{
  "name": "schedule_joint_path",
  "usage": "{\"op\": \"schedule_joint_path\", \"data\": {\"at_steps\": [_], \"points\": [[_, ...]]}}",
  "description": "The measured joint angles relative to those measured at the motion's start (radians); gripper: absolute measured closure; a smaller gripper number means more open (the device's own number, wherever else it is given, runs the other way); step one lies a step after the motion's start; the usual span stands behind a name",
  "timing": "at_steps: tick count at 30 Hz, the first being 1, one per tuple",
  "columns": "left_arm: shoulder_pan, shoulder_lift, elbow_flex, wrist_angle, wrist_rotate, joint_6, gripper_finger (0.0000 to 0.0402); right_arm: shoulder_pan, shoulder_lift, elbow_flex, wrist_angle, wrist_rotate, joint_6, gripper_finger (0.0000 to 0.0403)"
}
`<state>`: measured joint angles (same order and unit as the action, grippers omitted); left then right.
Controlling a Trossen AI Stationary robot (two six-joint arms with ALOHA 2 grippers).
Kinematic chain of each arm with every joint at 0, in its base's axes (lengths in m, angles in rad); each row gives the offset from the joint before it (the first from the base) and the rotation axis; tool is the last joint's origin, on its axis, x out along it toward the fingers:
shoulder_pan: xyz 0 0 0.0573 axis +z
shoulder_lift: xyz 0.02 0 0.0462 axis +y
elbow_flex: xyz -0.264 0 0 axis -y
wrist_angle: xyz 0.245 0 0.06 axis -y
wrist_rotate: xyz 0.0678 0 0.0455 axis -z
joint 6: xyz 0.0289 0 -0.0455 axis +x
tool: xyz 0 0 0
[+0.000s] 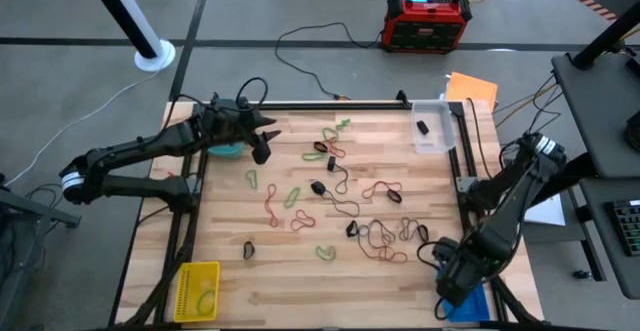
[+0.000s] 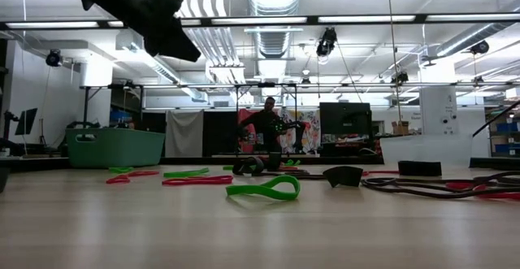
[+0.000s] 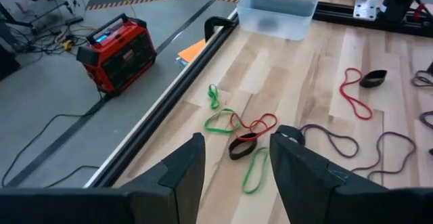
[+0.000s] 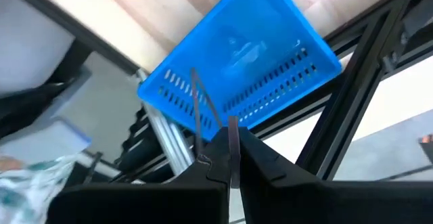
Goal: Sort rubber bands into baskets
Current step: Put the violet rubber band into the blue bin, then put the black rubber band into the transparent bin
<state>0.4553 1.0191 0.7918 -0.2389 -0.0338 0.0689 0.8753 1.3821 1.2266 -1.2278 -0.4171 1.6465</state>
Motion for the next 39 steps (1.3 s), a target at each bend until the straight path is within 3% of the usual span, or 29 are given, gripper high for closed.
{"op": "schedule_joint_path", "data": {"at_steps": [10,22,25,31,35,39], "points": [[-0.004,0.0,0.0,-0.002,0.001,-0.009,0.0251,0.0,0.084,-0.004,-0.034,0.034,-0.015,0.0382],[-0.004,0.0,-0.001,-0.001,0.001,-0.009,0.0251,0.0,0.091,-0.004,-0.034,0.051,0.02,0.0297],[-0.005,0.0,-0.003,-0.001,0.001,-0.012,0.0251,-0.001,0.08,-0.004,-0.028,0.162,0.011,0.0283],[-0.032,0.0,-0.024,-0.001,0.045,-0.034,0.0251,-0.034,0.063,-0.004,-0.019,0.575,-0.07,0.0271],[-0.089,0.016,-0.047,0.014,0.133,-0.071,0.0251,-0.087,0.062,-0.004,-0.018,0.788,-0.223,0.0271],[-0.187,0.056,-0.075,0.046,0.137,-0.102,0.0251,-0.161,0.062,-0.004,-0.014,0.955,-0.449,0.0271]]}}
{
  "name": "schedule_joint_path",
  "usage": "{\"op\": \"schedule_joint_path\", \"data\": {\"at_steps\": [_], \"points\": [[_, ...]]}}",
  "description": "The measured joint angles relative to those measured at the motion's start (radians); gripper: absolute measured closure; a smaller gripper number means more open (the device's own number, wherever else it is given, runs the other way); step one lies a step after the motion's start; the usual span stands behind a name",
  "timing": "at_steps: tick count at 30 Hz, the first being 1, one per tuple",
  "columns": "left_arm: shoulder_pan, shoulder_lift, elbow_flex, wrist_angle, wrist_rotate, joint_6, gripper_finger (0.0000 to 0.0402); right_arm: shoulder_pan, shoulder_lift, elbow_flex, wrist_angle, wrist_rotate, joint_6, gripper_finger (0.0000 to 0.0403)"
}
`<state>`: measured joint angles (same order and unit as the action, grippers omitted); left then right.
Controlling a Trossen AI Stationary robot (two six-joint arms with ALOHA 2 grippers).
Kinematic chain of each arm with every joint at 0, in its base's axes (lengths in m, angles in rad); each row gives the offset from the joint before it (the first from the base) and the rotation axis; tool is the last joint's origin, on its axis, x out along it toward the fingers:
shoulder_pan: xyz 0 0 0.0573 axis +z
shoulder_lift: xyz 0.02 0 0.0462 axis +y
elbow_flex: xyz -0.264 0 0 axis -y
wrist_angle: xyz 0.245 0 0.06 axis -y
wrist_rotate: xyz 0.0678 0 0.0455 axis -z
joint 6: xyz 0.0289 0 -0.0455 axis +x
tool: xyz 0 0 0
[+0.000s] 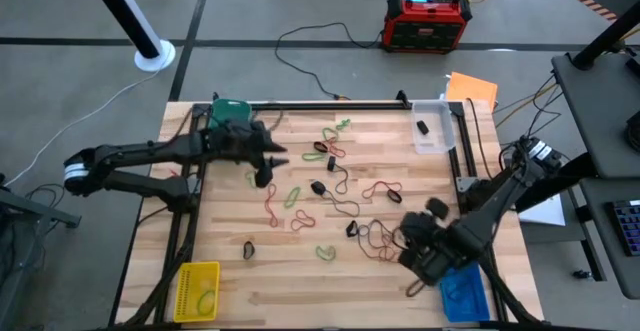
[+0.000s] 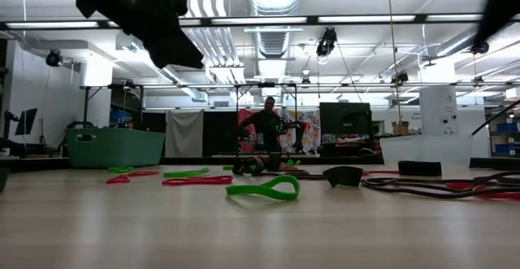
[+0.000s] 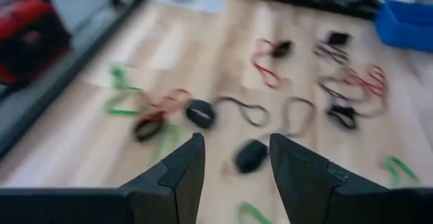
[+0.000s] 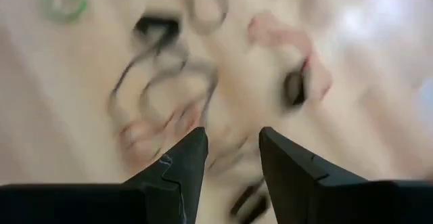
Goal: Sort rubber bands into baskets
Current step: Put the black rubber band into the transparent bin
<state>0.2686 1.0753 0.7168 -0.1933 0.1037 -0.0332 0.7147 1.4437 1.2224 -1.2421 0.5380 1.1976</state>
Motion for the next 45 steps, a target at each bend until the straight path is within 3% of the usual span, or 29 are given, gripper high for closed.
{"op": "schedule_joint_path", "data": {"at_steps": [6,13,21,25,31,39,45], "points": [[-0.166,0.103,-0.016,0.042,-0.032,-0.018,0.0251,-0.088,-0.004,-0.001,0.006,0.336,-0.309,0.0271],[-0.255,0.229,-0.01,0.166,-0.077,-0.022,0.0251,-0.199,-0.045,-0.028,0.136,0.414,-0.61,0.028],[-0.255,0.32,-0.009,0.278,-0.079,-0.022,0.0251,-0.296,-0.125,-0.161,0.547,0.303,-1.017,0.0293],[-0.255,0.362,-0.009,0.321,-0.099,0.004,0.0251,-0.35,-0.184,-0.248,0.715,0.21,-1.123,0.0298],[-0.251,0.427,-0.008,0.397,-0.137,0.107,0.0251,-0.445,-0.279,-0.414,0.983,0.152,-1.149,0.0293],[-0.18,0.516,-0.008,0.433,-0.167,0.174,0.0251,-0.554,-0.349,-0.604,1.435,-0.095,-1.133,0.0263],[-0.118,0.58,-0.008,0.461,-0.076,0.174,0.0251,-0.564,-0.343,-0.618,1.465,-0.095,-1.089,0.0226]]}}
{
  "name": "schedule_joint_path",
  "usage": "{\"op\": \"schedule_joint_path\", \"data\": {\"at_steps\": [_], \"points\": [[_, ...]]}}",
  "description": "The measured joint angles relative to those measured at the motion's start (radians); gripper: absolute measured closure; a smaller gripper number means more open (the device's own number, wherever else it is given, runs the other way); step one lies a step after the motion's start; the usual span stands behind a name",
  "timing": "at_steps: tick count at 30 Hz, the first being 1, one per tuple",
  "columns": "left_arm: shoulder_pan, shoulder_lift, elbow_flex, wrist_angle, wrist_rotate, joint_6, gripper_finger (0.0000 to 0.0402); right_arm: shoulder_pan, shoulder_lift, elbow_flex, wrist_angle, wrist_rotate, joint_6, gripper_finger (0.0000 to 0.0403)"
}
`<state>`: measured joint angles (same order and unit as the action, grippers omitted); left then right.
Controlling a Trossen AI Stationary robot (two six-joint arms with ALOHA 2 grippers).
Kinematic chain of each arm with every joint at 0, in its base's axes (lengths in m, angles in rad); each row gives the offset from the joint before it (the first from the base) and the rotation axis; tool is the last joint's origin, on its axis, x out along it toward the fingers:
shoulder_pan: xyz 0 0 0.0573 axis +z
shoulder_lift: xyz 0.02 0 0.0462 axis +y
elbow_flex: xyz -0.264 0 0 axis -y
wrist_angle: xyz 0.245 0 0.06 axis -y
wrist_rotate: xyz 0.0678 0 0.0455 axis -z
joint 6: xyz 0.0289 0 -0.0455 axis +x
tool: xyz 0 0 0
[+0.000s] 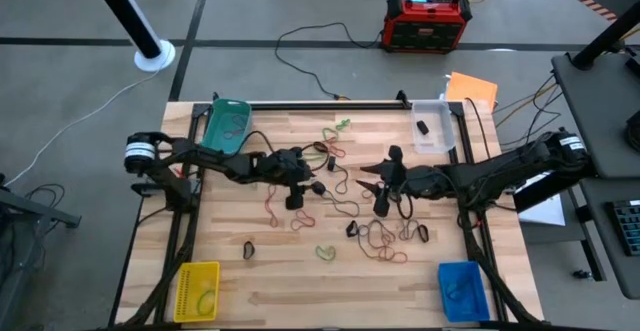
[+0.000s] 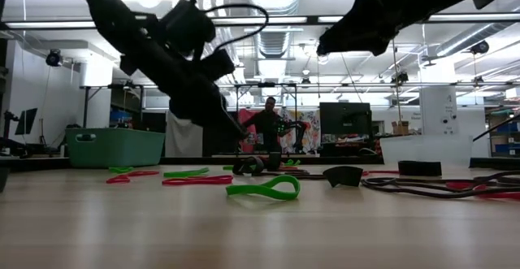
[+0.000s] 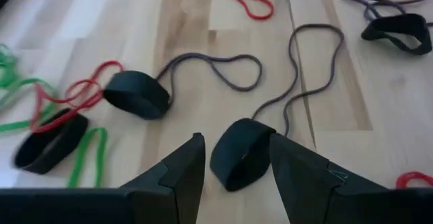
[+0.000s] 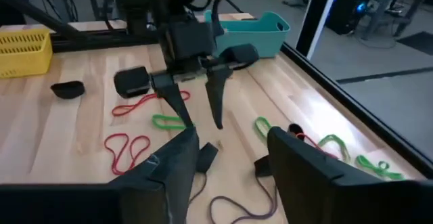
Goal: Sort rubber bands into baskets
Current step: Put the black rubber band into the transparent bin
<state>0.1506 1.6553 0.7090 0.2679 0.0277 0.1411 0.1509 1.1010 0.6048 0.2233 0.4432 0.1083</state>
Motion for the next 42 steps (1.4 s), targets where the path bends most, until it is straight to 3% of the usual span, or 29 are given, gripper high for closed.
{"op": "schedule_joint_path", "data": {"at_steps": [10,18,22,29,36,42], "points": [[0.013,0.139,0.011,0.072,0.005,0.024,0.0251,0.001,0.013,0.0,0.001,0.001,0.008,0.0186],[0.017,0.158,0.017,0.078,-0.045,0.03,0.0254,0.001,0.014,0.0,-0.001,0.001,0.011,0.0177],[0.017,0.158,0.017,0.077,-0.045,0.031,0.0286,0.001,0.014,0.0,-0.001,0.001,0.011,0.0177],[0.017,0.157,0.017,0.079,-0.048,0.017,0.0393,0.001,0.014,-0.003,-0.001,0.001,0.028,0.0177],[0.001,0.143,0.018,0.107,-0.076,-0.011,0.0399,0.002,0.027,-0.013,0.0,0.001,0.077,0.0177],[-0.02,0.102,0.041,0.195,-0.073,-0.02,0.0401,0.002,0.118,-0.014,0.06,0.001,0.057,0.0177]]}}
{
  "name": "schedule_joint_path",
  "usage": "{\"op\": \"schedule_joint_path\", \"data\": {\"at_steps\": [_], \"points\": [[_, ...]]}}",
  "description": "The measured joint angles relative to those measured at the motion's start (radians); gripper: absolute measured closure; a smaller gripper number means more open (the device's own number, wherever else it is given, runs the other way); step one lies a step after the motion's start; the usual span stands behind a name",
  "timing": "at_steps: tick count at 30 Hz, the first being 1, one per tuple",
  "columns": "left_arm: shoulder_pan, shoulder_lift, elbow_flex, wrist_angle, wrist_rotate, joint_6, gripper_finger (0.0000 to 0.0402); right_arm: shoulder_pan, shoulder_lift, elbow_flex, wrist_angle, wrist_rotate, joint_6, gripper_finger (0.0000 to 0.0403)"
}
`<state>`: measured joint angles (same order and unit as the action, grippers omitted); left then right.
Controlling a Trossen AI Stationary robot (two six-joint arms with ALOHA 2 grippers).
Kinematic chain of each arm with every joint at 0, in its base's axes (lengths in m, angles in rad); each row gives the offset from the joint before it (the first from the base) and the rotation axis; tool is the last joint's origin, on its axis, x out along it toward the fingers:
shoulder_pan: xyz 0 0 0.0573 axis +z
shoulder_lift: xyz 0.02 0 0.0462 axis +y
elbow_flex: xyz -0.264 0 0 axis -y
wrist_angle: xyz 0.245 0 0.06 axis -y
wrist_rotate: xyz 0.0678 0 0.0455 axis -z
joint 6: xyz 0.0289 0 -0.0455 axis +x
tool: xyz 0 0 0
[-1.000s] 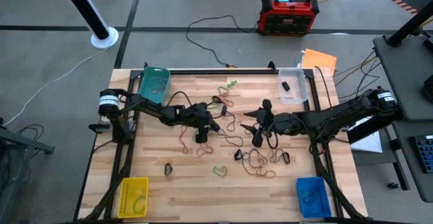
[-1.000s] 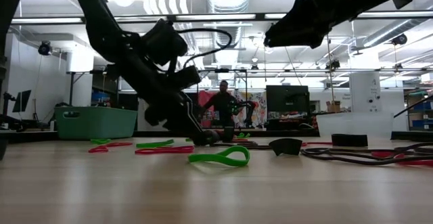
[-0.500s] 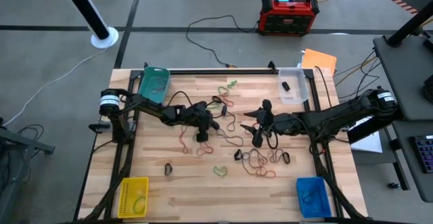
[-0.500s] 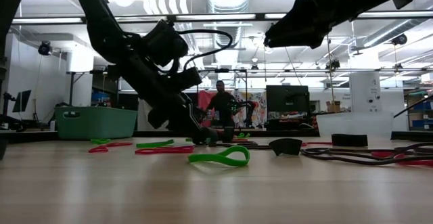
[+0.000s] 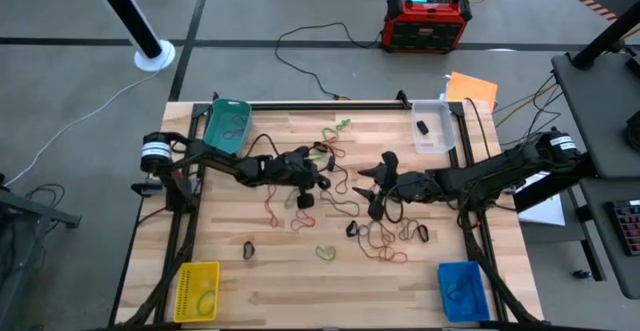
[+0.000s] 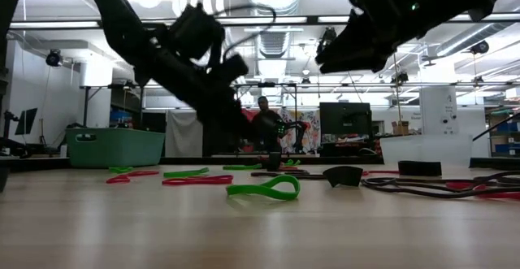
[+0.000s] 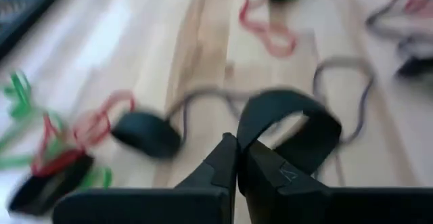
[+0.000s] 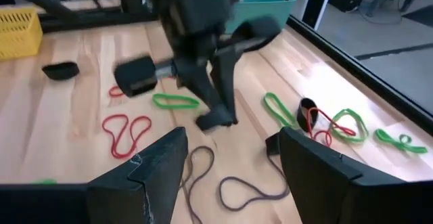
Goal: Sort rubber bands into baskets
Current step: Put the black rubber band into the transparent bin
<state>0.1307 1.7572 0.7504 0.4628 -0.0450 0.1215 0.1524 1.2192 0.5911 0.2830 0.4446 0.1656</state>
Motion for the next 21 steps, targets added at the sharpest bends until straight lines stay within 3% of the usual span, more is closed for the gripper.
{"op": "schedule_joint_path", "data": {"at_steps": [7,11,15,21], "points": [[-0.011,-0.044,0.009,0.039,0.019,-0.023,0.0401,0.0,0.149,0.008,0.204,0.0,-0.138,0.0177],[-0.012,-0.056,0.009,0.062,0.104,-0.071,0.0401,0.0,0.213,0.029,0.279,0.001,-0.217,0.0177],[-0.012,-0.06,0.009,0.078,0.169,-0.099,0.0401,0.0,0.254,0.055,0.301,0.001,-0.255,0.0177],[-0.013,-0.063,0.009,0.098,0.188,-0.146,0.0401,0.0,0.273,0.09,0.299,-0.007,-0.275,0.0177]]}}
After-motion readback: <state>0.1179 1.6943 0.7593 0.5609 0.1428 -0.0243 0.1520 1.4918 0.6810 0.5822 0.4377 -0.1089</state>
